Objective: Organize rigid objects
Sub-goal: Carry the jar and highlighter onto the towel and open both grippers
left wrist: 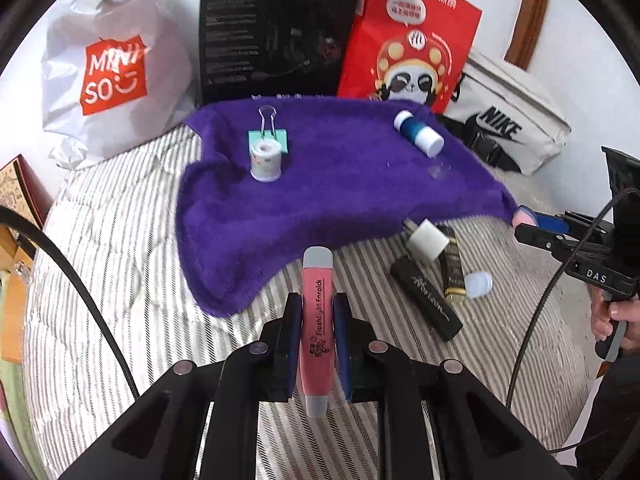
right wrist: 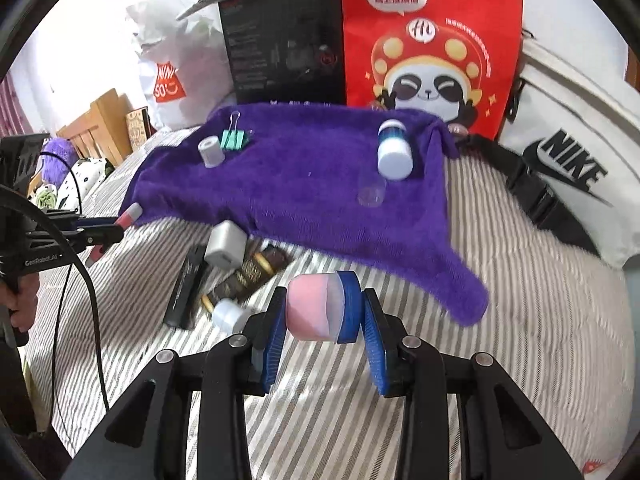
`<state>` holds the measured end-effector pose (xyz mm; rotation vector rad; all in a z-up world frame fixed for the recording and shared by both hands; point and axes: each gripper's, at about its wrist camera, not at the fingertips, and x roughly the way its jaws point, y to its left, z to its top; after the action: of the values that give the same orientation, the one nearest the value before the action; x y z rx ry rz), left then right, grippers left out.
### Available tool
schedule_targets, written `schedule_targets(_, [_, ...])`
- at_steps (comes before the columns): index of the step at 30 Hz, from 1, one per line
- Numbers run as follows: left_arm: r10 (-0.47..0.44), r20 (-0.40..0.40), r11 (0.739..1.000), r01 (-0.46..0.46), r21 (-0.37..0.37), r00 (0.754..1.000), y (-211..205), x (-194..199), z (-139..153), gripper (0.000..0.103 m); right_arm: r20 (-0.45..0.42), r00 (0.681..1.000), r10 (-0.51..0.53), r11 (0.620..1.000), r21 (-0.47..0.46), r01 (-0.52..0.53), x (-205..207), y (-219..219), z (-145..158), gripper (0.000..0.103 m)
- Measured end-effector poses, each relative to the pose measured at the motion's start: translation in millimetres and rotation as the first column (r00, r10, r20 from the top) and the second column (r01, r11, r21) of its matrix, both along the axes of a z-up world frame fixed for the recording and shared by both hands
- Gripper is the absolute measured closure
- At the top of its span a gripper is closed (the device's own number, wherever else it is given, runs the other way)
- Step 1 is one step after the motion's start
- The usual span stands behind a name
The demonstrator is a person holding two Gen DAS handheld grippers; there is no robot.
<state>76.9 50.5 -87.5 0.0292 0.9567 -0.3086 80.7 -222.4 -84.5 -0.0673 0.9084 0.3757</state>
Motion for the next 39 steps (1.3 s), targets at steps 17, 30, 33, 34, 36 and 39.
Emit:
schedule_targets(17, [-0.001, 0.024, 1.0, 0.001, -0.021, 1.0, -10, 80, 18, 0.087, -0.03, 0.995, -0.097, 0.995, -0.02, 0.096, 84, -9, 6, 0.067])
schedule_targets(30, [0.006, -0.019, 1.0, -0.007, -0.028, 1.0, -13, 105, -8, 0.087, -0.121, 0.99, -0.072, 0.985, -0.164, 0.052, 121, 8, -25, 0.067])
schedule_targets(33, [0.003, -0.022, 1.0, -0.004, -0.024, 1.0, -16, 108, -9, 0.087, -0.141, 0.988, -0.06, 0.985, -0.171, 0.035, 128, 12, -30, 0.067])
schedule_targets(34, [0.002, -0.021, 1.0, -0.002, -0.023, 1.0, -16, 109, -9, 0.087, -0.145, 0.988, -0.057, 0.984, -0.173, 0.032, 129, 12, -32, 0.067])
schedule_targets(36, [-0.002, -0.024, 1.0, 0.002, -0.021, 1.0, -18, 111, -10, 0.087, -0.147, 0.988, -0.056, 0.985, -0.169, 0.03, 131, 12, -35, 0.067])
schedule_targets(39, [-0.002, -0.024, 1.0, 0.001, -0.013, 1.0, -18, 114, -11, 0.087, -0.135, 0.989, -0.064, 0.987, -0.154, 0.043, 134, 10, -35, 0.067])
